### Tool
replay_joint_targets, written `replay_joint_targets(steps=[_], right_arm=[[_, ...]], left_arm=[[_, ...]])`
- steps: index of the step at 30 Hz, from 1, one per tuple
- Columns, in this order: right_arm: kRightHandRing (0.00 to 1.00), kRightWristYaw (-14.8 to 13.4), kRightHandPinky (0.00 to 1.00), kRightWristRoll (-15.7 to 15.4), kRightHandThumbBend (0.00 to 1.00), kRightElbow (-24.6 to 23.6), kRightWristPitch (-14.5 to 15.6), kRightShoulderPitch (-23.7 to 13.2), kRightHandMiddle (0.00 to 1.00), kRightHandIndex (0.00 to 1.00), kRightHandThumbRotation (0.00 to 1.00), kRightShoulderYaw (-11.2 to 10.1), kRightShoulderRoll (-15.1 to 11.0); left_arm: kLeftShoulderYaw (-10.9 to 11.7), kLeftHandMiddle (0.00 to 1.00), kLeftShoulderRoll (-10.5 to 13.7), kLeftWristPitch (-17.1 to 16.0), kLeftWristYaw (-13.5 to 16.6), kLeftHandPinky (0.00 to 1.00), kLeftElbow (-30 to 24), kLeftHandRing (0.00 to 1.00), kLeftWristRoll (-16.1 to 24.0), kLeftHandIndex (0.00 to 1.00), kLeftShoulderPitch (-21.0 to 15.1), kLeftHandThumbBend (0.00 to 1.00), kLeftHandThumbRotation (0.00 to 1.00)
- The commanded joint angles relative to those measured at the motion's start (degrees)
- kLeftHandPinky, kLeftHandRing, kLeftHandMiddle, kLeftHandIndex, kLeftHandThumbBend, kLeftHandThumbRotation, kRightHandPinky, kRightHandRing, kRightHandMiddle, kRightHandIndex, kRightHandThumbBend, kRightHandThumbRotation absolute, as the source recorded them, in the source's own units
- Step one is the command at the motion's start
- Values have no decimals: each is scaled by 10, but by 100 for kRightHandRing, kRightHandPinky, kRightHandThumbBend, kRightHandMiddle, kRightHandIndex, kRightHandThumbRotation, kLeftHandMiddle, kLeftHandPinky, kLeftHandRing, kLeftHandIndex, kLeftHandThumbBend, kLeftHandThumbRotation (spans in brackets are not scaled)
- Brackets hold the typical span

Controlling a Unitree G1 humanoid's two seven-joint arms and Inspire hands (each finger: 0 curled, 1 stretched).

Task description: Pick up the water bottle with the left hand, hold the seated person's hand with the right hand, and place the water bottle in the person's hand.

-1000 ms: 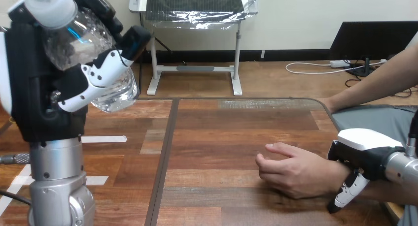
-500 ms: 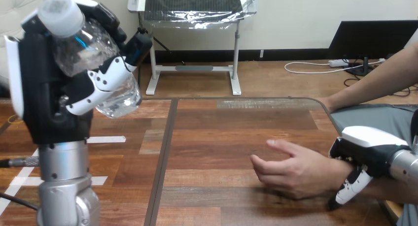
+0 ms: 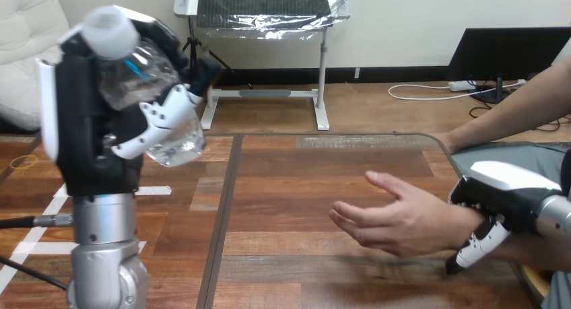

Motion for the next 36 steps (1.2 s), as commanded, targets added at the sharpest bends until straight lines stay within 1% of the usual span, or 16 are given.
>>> replay_joint_targets(steps=[1, 7, 14, 20, 28, 36], right_arm=[[24, -1, 19, 11, 91, -7, 3, -32, 32, 33, 23, -23, -9], [23, -4, 18, 16, 92, -6, -3, -41, 31, 32, 23, -28, -12], [22, 2, 17, 20, 92, -12, 7, -52, 29, 32, 22, -34, -12], [20, 8, 15, 19, 92, -22, 16, -60, 28, 31, 23, -37, -14], [21, 15, 16, 21, 92, -28, 23, -71, 29, 31, 25, -36, -14], [24, 15, 19, 24, 93, -31, 29, -75, 32, 33, 26, -33, -4]], left_arm=[[-9, 35, 0, -15, -3, 21, 11, 29, 4, 38, -48, 63, 0], [-10, 35, 3, -28, -9, 21, 36, 28, 1, 38, -56, 62, 0], [-11, 34, 1, -22, -8, 21, 50, 28, 3, 38, -62, 63, 0], [-11, 34, 1, -28, -10, 21, 65, 28, 0, 37, -69, 64, 0], [-13, 34, 0, -31, -13, 22, 81, 28, -3, 37, -77, 63, 0], [-16, 33, -5, -26, -20, 22, 102, 28, -12, 37, -89, 60, 0]])
